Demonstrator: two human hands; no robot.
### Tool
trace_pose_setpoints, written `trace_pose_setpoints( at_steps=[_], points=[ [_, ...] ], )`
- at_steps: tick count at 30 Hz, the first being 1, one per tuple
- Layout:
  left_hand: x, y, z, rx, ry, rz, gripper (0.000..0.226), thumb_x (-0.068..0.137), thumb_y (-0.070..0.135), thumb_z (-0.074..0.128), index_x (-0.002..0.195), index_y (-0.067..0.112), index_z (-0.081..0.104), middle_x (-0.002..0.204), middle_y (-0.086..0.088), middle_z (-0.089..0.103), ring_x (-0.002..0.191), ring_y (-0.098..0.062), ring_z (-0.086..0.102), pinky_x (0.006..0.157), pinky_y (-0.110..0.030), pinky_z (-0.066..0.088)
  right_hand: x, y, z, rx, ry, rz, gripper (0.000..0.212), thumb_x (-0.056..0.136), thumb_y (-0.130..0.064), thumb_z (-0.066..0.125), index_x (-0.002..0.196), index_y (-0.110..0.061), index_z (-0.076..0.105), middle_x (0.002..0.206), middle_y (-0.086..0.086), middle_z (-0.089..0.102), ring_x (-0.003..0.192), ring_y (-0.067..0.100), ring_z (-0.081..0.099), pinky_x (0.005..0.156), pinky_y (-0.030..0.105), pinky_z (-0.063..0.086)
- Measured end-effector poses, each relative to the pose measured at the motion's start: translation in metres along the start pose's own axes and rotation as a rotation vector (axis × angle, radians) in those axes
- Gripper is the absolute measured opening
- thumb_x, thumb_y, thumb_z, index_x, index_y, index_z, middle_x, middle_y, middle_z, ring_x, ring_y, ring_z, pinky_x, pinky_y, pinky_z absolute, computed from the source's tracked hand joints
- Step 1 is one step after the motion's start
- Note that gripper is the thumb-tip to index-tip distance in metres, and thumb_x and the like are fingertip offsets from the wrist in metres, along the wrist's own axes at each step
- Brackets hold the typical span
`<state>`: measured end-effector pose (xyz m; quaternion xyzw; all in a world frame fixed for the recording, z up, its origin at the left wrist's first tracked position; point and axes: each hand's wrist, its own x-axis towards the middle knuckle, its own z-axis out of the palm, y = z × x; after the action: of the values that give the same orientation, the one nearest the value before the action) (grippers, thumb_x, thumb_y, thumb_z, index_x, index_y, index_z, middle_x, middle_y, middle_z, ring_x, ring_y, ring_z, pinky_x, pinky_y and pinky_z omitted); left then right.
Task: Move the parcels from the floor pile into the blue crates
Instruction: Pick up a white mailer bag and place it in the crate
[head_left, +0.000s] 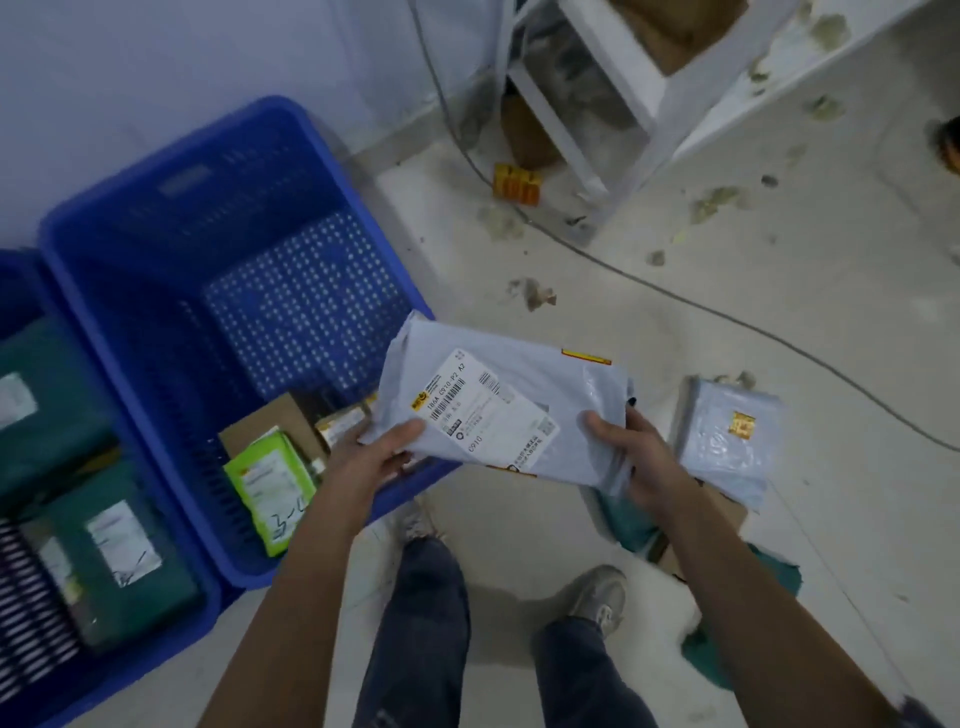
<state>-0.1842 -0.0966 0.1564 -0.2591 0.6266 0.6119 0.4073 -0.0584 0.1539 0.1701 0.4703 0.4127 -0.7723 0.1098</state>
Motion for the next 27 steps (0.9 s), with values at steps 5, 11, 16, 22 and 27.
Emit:
trace_pose_setpoints(
  at_steps=[5, 11, 16, 22, 27],
  points=[
    [0.031, 0.052, -0.085, 0.289, 0.029, 0.078, 0.042, 0.081, 0.018, 0.072, 0.12, 0.018, 0.056, 0.118, -0.001, 0.063, 0.097, -0.013, 0.062, 0.074, -0.025, 0.05, 0.052, -0.022, 0.104, -0.305, -0.07, -0.004, 0.041, 0.082, -0.018, 0.068, 0.122, -0.016, 0.058, 0.119, 0.007, 0.067, 0.107, 0.027, 0.064, 0.089, 0.042, 0.052],
    [0.092, 0.082, -0.122, 0.289, 0.168, 0.122, 0.052, 0.088, 0.025, 0.064, 0.133, 0.006, 0.046, 0.121, -0.006, 0.054, 0.113, -0.024, 0.053, 0.088, -0.034, 0.044, 0.116, -0.034, 0.208, -0.679, -0.143, -0.226, 0.05, 0.091, -0.016, 0.059, 0.138, -0.016, 0.041, 0.126, 0.003, 0.056, 0.111, 0.019, 0.055, 0.093, 0.034, 0.047],
    [0.143, 0.073, -0.135, 0.096, 0.223, 0.14, 0.069, 0.091, 0.021, 0.059, 0.147, 0.013, 0.019, 0.141, -0.006, 0.043, 0.109, -0.015, 0.049, 0.09, -0.03, 0.045, 0.171, -0.023, 0.246, -0.965, -0.078, -0.404, 0.046, 0.093, -0.015, 0.054, 0.136, -0.005, 0.04, 0.13, 0.016, 0.053, 0.118, 0.028, 0.052, 0.099, 0.035, 0.044],
    [0.208, 0.05, -0.167, 0.138, 0.182, 0.126, 0.107, 0.082, 0.036, 0.067, 0.147, 0.033, -0.018, 0.157, -0.005, 0.02, 0.135, -0.028, 0.039, 0.106, -0.052, 0.04, 0.245, 0.006, 0.266, -1.218, 0.051, -0.598, 0.035, 0.089, -0.015, 0.055, 0.117, 0.006, 0.051, 0.118, 0.022, 0.049, 0.105, 0.032, 0.053, 0.076, 0.019, 0.032],
    [0.265, 0.036, -0.174, 0.261, 0.191, 0.041, 0.099, 0.089, 0.027, 0.062, 0.149, 0.024, -0.017, 0.153, -0.009, 0.028, 0.132, -0.029, 0.043, 0.1, -0.038, 0.044, 0.3, 0.03, 0.285, -1.5, 0.083, -0.528, 0.048, 0.095, -0.017, 0.048, 0.137, -0.001, 0.034, 0.133, 0.019, 0.044, 0.119, 0.034, 0.049, 0.095, 0.038, 0.043]
  ],
)
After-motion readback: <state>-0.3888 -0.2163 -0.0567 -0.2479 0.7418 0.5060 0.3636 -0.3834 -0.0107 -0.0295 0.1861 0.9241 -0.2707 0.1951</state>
